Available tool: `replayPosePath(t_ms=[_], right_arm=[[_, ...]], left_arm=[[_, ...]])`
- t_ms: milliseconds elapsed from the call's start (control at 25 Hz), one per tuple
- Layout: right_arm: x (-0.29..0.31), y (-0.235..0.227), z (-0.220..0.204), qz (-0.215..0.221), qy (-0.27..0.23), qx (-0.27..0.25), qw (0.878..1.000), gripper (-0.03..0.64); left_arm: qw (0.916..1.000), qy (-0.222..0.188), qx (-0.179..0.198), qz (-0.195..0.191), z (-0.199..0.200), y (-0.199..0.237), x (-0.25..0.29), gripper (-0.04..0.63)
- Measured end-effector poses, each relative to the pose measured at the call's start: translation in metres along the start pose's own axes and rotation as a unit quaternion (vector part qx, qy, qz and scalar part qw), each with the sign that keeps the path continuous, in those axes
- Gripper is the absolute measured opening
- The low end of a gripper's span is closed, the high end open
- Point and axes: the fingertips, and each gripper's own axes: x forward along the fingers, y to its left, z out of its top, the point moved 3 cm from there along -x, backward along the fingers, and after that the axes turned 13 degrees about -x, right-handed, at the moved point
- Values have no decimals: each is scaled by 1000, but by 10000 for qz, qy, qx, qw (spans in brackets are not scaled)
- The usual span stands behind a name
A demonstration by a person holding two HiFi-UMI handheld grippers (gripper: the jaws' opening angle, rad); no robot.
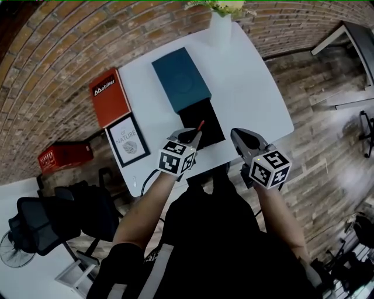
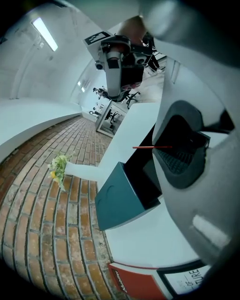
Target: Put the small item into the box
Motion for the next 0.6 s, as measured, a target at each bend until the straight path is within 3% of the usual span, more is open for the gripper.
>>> replayPosePath(t_ms=[240, 600], right_arm=[[0, -5, -2, -62, 56, 31, 10000, 0], [4, -10, 2, -111, 90, 40, 9999, 0]], left_arm=[[9978, 637, 120, -107, -8, 1, 18, 21], [9896, 1239, 715, -125, -15, -1, 32, 21]])
